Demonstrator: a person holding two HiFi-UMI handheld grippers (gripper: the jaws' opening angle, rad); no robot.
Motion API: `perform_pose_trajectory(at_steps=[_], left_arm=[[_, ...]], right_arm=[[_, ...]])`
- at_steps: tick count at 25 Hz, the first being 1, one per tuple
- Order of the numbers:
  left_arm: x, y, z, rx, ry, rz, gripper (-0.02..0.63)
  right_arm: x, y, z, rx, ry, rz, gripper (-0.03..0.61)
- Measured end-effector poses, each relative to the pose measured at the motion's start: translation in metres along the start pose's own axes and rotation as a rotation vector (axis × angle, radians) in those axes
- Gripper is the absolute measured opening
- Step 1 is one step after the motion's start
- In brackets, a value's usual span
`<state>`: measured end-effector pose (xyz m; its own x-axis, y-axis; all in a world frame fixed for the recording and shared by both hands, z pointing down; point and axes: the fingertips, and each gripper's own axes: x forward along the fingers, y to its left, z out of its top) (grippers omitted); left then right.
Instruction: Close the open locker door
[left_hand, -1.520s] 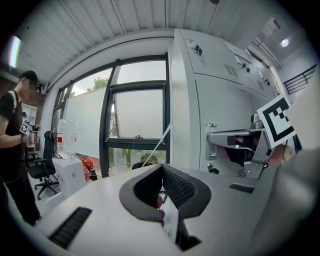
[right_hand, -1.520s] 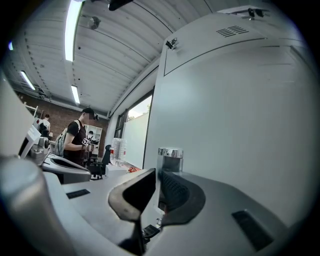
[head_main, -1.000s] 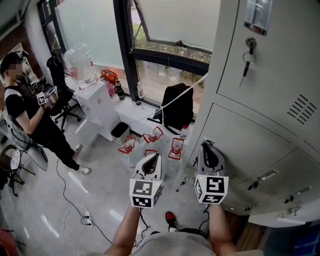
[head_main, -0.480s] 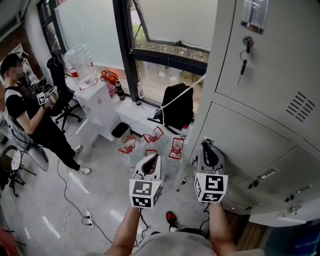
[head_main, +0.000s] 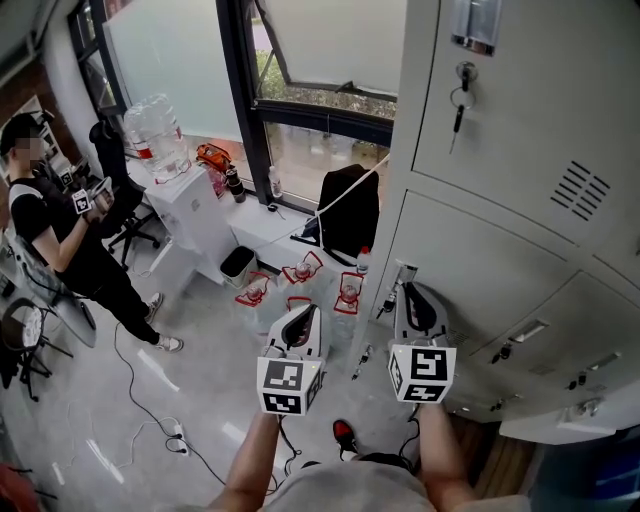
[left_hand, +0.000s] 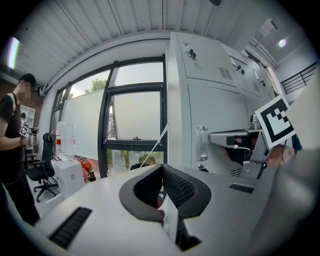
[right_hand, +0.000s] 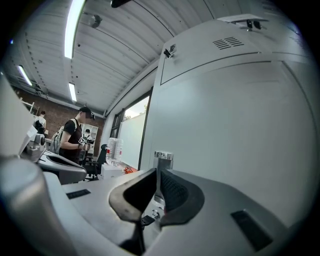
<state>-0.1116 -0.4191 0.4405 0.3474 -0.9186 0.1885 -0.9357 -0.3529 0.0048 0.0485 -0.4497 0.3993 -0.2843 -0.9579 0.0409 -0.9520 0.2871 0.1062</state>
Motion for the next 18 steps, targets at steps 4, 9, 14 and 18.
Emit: perform_pose_trajectory(at_steps=[4, 9, 14, 18], left_arm=[[-0.01, -0.018, 0.004, 0.015, -0.008, -0.025, 0.023], [-0.028, -0.043, 0.012, 0.037, -0.03, -0.053, 0.023], [-0.048, -0.068, 0.012, 0.057, -0.042, -0.078, 0.023], [-0.065, -0.086, 0.012, 0.068, -0.05, -0.097, 0.023]], right_arm=[[-0.022, -0.006, -0.001, 0.011, -0.002, -0.012, 0.032], [-0.055, -0.015, 0.0, 0.013, -0.018, -0.034, 0.032], [-0.089, -0.02, -0.004, 0.022, -0.027, -0.047, 0.032], [-0.116, -0.02, -0.01, 0.03, -0.025, -0.054, 0.031]])
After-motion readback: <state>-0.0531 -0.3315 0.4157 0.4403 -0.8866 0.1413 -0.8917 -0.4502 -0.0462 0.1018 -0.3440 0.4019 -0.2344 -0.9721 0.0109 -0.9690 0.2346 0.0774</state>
